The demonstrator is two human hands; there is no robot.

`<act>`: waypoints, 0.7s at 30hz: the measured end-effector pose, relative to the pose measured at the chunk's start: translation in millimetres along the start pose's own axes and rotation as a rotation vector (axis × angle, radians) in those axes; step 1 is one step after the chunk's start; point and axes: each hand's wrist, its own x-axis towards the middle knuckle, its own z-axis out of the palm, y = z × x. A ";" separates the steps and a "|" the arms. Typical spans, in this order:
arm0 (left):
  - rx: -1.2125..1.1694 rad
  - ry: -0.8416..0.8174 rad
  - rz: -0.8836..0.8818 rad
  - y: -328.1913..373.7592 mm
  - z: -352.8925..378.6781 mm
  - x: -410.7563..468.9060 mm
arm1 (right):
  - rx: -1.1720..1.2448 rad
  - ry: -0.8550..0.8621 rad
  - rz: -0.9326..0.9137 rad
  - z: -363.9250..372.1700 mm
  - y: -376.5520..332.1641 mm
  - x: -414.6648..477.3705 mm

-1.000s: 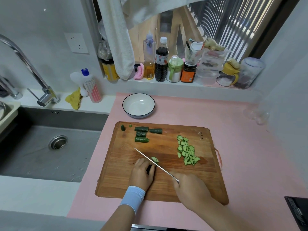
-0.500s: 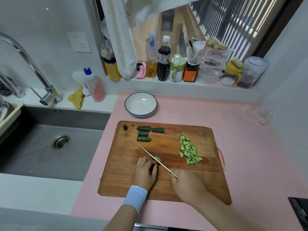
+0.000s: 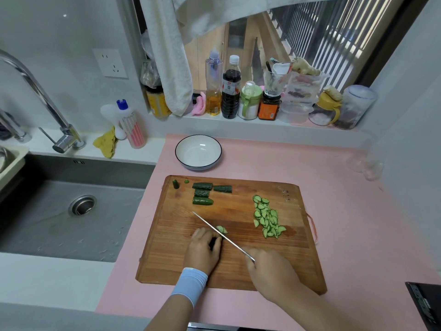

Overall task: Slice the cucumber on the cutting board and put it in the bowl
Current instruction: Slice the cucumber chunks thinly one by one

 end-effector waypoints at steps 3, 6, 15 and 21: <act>-0.008 0.001 0.004 -0.7 0.7 0.1 | -0.005 -0.026 0.030 1.6 -2.9 5.0; -0.011 0.003 0.007 -1.4 1.4 -0.3 | -0.004 -0.043 0.067 4.6 -7.8 13.7; 0.021 -0.002 0.050 -1.5 -0.1 -4.7 | 0.000 -0.017 0.048 5.6 -11.5 18.3; 0.004 0.010 0.037 0.2 -1.5 -3.8 | -0.019 0.022 -0.002 6.0 -9.3 7.0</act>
